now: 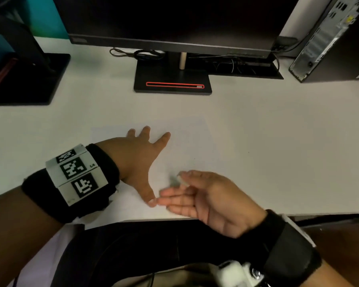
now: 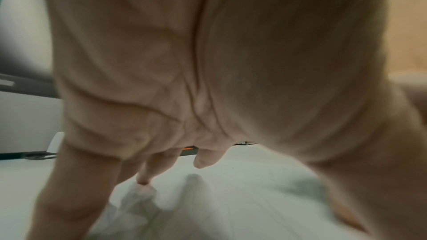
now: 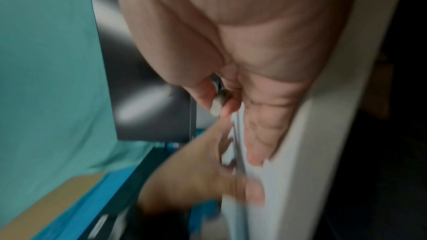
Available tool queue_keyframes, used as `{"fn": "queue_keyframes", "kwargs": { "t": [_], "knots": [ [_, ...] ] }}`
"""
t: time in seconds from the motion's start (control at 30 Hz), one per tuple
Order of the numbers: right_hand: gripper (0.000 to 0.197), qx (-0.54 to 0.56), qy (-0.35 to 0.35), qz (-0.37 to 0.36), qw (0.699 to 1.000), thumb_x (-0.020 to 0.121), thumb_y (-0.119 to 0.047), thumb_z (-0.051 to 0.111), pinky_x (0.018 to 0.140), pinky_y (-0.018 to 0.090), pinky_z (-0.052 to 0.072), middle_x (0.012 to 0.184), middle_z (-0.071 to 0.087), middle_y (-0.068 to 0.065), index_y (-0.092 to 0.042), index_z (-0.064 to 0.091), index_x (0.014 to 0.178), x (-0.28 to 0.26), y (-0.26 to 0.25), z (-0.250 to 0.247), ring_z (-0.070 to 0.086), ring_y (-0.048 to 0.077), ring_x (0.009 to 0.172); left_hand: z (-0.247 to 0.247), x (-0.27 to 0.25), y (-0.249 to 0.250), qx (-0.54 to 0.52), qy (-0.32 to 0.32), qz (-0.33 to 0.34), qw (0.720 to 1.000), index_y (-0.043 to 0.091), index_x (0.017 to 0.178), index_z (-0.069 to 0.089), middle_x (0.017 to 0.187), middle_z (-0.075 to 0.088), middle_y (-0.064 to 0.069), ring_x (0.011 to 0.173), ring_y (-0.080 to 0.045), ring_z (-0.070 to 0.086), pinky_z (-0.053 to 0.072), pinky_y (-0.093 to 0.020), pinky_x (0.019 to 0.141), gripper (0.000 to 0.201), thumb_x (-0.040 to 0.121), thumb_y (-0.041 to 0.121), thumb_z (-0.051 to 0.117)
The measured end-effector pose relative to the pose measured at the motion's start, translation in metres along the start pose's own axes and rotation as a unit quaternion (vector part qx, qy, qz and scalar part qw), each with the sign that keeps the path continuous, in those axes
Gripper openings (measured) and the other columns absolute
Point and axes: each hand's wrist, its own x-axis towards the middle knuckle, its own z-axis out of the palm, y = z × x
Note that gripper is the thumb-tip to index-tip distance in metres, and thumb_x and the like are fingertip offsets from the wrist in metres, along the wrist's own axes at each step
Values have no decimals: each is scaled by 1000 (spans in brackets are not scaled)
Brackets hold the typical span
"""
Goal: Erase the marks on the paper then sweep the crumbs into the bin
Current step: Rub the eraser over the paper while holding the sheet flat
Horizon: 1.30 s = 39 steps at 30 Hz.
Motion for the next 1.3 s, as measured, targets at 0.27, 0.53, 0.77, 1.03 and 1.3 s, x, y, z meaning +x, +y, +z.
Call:
{"fn": "queue_keyframes", "kwargs": {
  "t": [0.27,0.53,0.77,1.03,1.3],
  "knots": [
    [19,165,112,-213,957,104,-14,49,77,38,62,105,64,29,-12,53,86,4,-40,-24,71,36,87,5,-2,-12,-33,-5,3,999,36,147,-38,163,-27,-10,151,-40,-16,29,-55,118,165,49,63,92],
    [34,133,102,-87,982,107,-24,45,80,35,62,92,72,26,0,59,87,38,-56,-30,72,33,88,8,-6,-11,-38,-4,7,999,29,149,-37,163,-28,-11,150,-42,-17,25,-55,119,164,52,61,92],
    [26,134,52,-81,986,100,-23,53,86,41,63,113,70,31,-6,58,81,15,-48,-15,74,38,102,11,-10,-2,-24,-5,18,1000,24,149,-37,162,-29,-11,149,-44,-17,28,-56,118,166,51,56,94],
    [36,119,143,-116,976,108,-24,43,85,39,59,102,71,27,-7,54,78,38,-77,-47,74,32,91,16,-16,-5,-27,-2,36,999,24,150,-35,162,-32,-4,149,-38,-23,28,-53,119,164,53,56,94],
    [46,3,-22,48,999,105,-30,47,93,41,59,114,72,28,13,62,114,27,-38,-4,73,36,104,15,-15,-3,-25,6,50,998,17,149,-35,162,-32,2,150,-29,-24,35,-48,115,167,51,52,96]
  ]
}}
